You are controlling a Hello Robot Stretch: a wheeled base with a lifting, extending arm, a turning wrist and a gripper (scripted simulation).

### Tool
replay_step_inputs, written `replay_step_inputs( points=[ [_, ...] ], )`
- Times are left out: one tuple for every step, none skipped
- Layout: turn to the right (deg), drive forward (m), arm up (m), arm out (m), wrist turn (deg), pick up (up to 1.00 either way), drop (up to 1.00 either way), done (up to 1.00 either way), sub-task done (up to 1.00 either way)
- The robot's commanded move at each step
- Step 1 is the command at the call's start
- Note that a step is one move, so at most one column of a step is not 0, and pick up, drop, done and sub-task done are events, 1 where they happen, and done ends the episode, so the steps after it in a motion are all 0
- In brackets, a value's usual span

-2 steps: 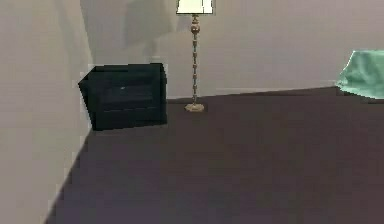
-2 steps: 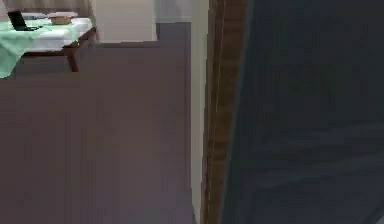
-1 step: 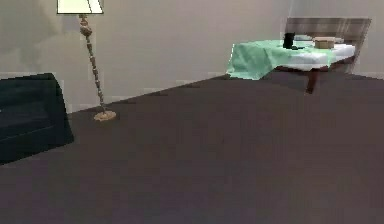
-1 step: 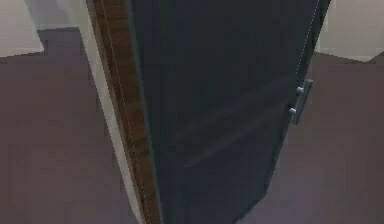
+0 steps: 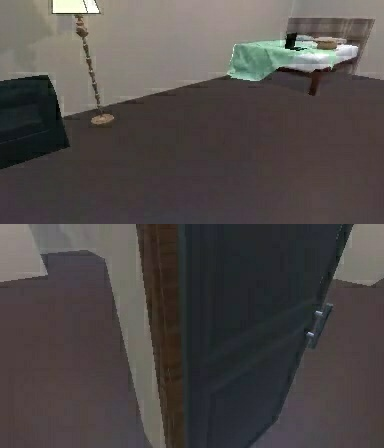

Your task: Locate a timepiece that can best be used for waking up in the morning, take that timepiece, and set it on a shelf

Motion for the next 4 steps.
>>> replay_step_inputs(
  points=[
    [36.0, 0.0, 0.0, 0.0, 0.0, 0.0, 0.0, 0.0, 0.0],
    [0.0, 1.0, 0.0, 0.0, 0.0, 0.0, 0.0, 0.0, 0.0],
    [6.0, 0.0, 0.0, 0.0, 0.0, 0.0, 0.0, 0.0, 0.0],
    [0.0, 0.2, 0.0, 0.0, 0.0, 0.0, 0.0, 0.0, 0.0]
  ],
)
